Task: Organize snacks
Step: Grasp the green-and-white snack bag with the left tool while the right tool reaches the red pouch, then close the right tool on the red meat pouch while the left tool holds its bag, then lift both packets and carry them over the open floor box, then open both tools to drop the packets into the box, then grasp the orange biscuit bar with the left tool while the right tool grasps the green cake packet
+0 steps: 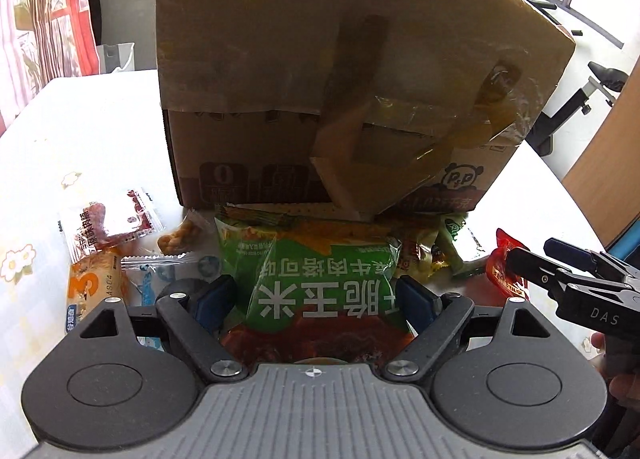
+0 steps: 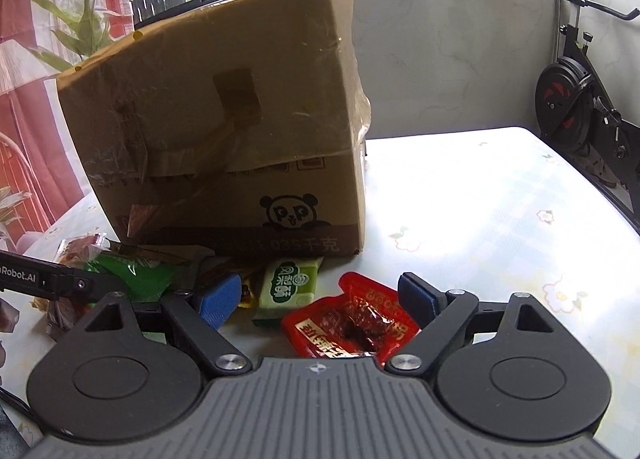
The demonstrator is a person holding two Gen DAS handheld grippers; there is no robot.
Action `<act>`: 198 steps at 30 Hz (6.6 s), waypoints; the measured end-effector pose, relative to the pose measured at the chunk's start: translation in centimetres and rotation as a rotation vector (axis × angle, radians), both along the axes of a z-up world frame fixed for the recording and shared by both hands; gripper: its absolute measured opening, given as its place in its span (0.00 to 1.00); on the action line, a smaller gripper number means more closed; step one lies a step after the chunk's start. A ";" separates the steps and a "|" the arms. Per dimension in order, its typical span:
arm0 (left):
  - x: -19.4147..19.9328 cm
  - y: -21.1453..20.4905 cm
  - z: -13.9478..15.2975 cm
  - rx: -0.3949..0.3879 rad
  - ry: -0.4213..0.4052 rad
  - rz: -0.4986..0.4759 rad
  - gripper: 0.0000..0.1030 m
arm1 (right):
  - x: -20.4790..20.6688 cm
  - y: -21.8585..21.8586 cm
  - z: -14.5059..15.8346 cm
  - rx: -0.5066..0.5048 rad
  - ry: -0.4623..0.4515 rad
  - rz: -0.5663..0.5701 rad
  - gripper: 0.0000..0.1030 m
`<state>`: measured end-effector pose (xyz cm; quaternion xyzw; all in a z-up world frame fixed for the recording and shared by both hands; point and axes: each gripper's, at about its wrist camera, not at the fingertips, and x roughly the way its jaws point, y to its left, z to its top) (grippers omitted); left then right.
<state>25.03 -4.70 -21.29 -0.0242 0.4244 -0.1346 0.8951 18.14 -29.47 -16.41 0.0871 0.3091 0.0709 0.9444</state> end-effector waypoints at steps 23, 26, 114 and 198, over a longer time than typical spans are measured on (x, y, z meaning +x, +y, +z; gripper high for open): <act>-3.0 0.5 3.7 -0.062 -0.185 0.021 0.69 | 1.8 -1.6 -1.6 0.141 0.157 -0.088 0.79; -3.2 0.8 3.7 -0.066 -0.192 0.024 0.69 | 1.9 -0.7 -1.5 0.119 0.154 -0.040 0.76; -3.5 2.0 4.2 -0.078 -0.221 0.020 0.69 | -0.8 0.2 1.9 -0.048 -0.008 0.075 0.46; -2.3 11.1 6.1 0.062 -0.263 0.274 0.62 | 2.7 3.7 1.2 -0.098 -0.173 0.022 0.59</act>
